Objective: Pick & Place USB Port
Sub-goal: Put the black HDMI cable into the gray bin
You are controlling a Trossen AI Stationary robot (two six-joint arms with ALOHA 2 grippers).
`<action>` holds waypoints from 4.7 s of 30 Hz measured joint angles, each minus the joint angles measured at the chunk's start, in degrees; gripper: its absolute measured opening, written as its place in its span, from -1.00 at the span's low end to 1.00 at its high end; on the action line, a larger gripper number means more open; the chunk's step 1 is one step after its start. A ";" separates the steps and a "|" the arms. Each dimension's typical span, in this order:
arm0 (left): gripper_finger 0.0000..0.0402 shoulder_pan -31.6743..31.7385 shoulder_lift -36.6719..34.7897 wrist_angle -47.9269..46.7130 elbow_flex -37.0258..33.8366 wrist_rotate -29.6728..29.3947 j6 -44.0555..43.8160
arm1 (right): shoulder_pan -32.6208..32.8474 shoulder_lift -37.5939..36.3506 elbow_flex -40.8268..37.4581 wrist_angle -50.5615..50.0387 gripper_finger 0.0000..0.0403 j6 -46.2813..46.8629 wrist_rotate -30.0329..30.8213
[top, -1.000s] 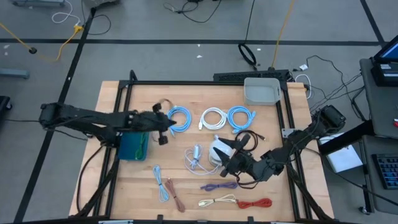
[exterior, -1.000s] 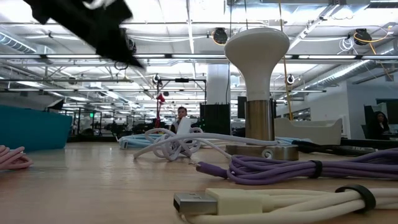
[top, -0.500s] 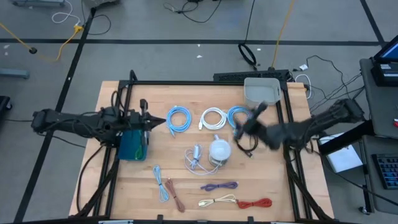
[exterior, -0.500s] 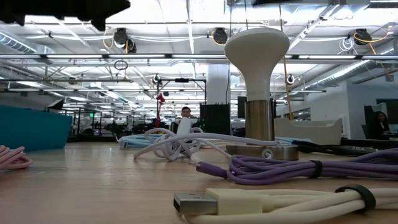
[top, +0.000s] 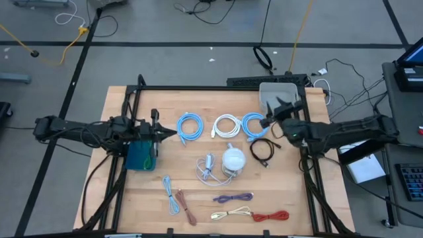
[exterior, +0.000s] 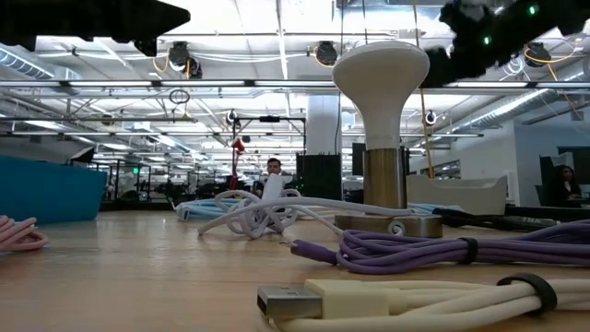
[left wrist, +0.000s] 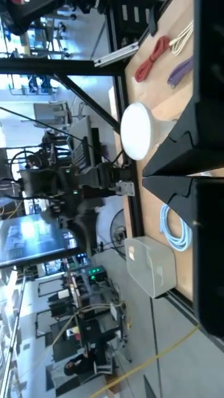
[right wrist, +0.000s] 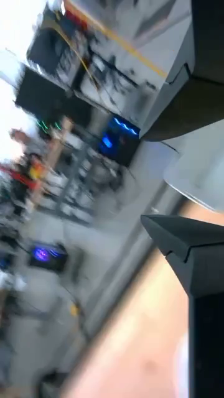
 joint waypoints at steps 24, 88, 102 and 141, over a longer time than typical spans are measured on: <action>-0.92 0.02 0.00 -4.56 0.00 -0.35 -1.36 | 5.57 15.49 0.01 -40.04 -0.03 31.49 -37.66; -0.94 0.01 0.02 -6.51 0.02 -1.88 -3.94 | 19.12 22.49 17.36 -58.60 -1.00 69.96 -9.13; -0.91 0.00 0.02 -7.72 0.04 -2.00 -4.74 | -2.15 24.70 20.09 -56.66 -1.00 64.94 13.83; -0.93 -1.01 0.02 -10.14 0.04 -2.99 -4.28 | -26.49 24.30 -7.43 12.81 -1.00 16.29 14.12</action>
